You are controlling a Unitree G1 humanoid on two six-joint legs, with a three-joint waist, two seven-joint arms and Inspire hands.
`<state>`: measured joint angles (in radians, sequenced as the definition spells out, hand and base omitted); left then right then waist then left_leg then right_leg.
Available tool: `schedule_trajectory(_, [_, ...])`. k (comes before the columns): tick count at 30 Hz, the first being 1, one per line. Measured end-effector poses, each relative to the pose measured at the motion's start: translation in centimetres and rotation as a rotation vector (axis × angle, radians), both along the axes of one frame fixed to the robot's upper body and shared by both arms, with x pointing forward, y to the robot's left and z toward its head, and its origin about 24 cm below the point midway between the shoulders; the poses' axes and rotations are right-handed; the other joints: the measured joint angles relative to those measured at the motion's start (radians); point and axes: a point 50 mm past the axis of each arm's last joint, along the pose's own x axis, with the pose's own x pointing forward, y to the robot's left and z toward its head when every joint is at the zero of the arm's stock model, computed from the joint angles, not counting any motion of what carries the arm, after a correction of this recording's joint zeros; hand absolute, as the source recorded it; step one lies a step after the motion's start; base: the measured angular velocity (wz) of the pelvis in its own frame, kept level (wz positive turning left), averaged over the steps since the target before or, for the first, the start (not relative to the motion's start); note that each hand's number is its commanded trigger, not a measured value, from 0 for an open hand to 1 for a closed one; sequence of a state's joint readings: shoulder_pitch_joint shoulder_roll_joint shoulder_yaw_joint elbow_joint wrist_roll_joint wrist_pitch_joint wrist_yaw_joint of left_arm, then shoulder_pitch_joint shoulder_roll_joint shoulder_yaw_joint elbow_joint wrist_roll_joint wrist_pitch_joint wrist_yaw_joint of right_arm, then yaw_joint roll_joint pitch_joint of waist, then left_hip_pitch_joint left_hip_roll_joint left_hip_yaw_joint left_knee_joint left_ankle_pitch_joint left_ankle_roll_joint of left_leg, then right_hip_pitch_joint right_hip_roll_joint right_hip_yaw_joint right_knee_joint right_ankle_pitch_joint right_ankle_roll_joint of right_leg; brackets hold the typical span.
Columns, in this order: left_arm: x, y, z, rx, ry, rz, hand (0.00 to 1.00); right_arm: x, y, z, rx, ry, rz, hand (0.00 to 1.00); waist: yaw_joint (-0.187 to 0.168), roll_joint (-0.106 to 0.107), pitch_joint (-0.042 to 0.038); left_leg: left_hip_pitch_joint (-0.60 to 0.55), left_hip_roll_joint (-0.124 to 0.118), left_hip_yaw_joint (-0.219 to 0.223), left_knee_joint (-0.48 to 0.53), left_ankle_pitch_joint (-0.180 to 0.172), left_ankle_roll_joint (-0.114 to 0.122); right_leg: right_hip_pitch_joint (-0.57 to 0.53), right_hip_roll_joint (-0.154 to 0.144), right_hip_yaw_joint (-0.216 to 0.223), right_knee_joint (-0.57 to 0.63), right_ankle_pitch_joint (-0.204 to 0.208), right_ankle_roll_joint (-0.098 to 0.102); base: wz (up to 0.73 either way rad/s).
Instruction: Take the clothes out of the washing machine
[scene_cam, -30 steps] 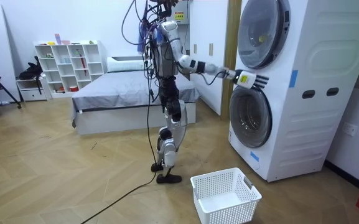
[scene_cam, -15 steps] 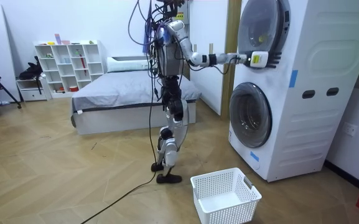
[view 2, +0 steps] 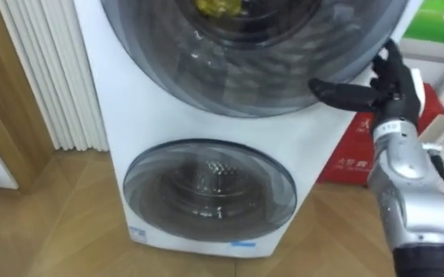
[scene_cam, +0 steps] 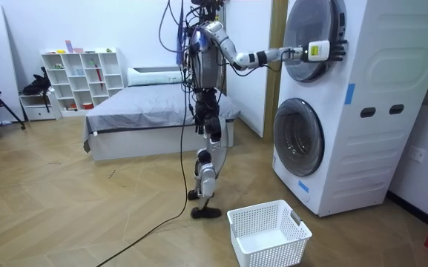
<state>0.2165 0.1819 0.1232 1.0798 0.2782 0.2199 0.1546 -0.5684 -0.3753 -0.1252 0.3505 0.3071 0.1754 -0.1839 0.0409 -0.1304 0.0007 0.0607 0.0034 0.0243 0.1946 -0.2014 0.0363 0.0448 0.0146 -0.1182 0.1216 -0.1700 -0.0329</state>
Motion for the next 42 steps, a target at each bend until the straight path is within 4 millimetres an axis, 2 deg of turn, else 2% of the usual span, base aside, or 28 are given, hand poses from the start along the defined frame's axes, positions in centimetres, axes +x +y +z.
schedule_trajectory(1, [-0.4, 0.0, 0.0, 0.001, 0.012, 0.012, 0.00, 0.0, 0.6, 1.4, -0.038, -0.047, 0.020, 0.00, -0.016, 0.012, -0.0031, -0.013, 0.008, -0.025, -0.003, -0.004, -0.010, -0.011, 0.001, -0.038, 0.015, 0.046, -0.018, 0.06])
schedule_trajectory(2, [-0.2, -0.1, 0.0, -0.003, 0.013, 0.010, 0.00, -0.2, 0.6, 2.5, -0.074, -0.081, 0.023, 0.00, -0.038, 0.022, -0.0074, -0.011, 0.009, -0.016, -0.014, -0.004, -0.011, -0.009, 0.000, -0.064, 0.017, 0.047, -0.018, 0.28])
schedule_trajectory(4, [0.3, 0.0, 0.0, -0.004, -0.002, 0.004, 0.00, -0.3, 0.4, 3.2, -0.114, -0.095, 0.025, 0.00, -0.031, 0.029, -0.0080, 0.011, 0.014, 0.023, -0.035, 0.001, -0.014, 0.001, 0.003, -0.069, 0.018, 0.047, -0.018, 0.11])
schedule_trajectory(8, [0.8, 0.0, 0.1, -0.001, -0.010, -0.025, 0.00, -0.2, 1.0, 3.2, -0.140, -0.088, 0.056, 0.00, -0.025, 0.016, -0.0070, 0.022, 0.015, 0.026, -0.038, 0.000, -0.014, 0.008, 0.006, -0.076, 0.018, 0.046, -0.017, 0.00])
schedule_trajectory(12, [0.7, -0.1, 0.0, -0.004, 0.002, -0.037, 0.00, -0.2, 1.1, 3.1, -0.171, -0.068, 0.052, 0.00, -0.017, 0.015, -0.0064, 0.020, 0.014, 0.025, -0.038, 0.000, -0.013, 0.007, 0.005, -0.077, 0.019, 0.046, -0.017, -0.05])
schedule_trajectory(16, [0.7, -0.1, 0.0, -0.004, 0.004, -0.037, 0.00, -0.1, 1.4, 2.9, -0.190, -0.049, 0.056, 0.00, -0.010, 0.013, -0.0049, 0.020, 0.013, 0.026, -0.032, -0.002, -0.015, 0.004, 0.004, -0.077, 0.028, 0.035, -0.029, 0.00])
schedule_trajectory(25, [0.9, -0.1, 0.0, -0.006, -0.005, -0.028, 0.00, -0.4, 2.0, 2.9, -0.198, -0.052, 0.059, 0.00, -0.008, 0.012, -0.0059, 0.018, 0.016, 0.029, -0.023, -0.003, -0.021, 0.004, 0.007, -0.086, 0.037, 0.028, -0.038, 0.00])
schedule_trajectory(33, [1.4, -0.5, -0.1, -0.016, -0.009, -0.063, 0.00, -1.1, 3.2, 2.2, -0.202, -0.079, 0.075, 0.00, -0.009, 0.018, -0.0069, 0.029, 0.021, 0.055, -0.023, -0.003, -0.021, 0.006, 0.008, -0.085, 0.039, 0.028, -0.039, -0.07])
schedule_trajectory(37, [1.7, -0.6, 0.0, -0.017, -0.019, -0.073, 0.00, -1.8, 3.6, 2.0, -0.216, -0.091, 0.097, 0.00, -0.009, 0.033, -0.0053, 0.037, 0.024, 0.058, -0.027, -0.011, -0.024, 0.006, 0.010, -0.087, 0.047, 0.028, -0.039, -0.05])
schedule_trajectory(40, [1.8, -0.7, -0.1, -0.019, -0.016, -0.089, 0.00, -2.9, 3.9, 1.7, -0.215, -0.106, 0.125, 0.00, -0.013, 0.045, -0.0110, 0.036, 0.025, 0.058, -0.028, -0.017, -0.025, 0.007, 0.011, -0.088, 0.049, 0.028, -0.039, 0.00])
schedule_trajectory(42, [1.6, -0.7, -0.1, -0.019, -0.011, -0.091, 0.00, -3.7, 4.3, 1.6, -0.202, -0.124, 0.148, 0.00, -0.015, 0.048, -0.0110, 0.036, 0.025, 0.058, -0.028, -0.017, -0.025, 0.006, 0.011, -0.085, 0.049, 0.027, -0.039, -0.03])
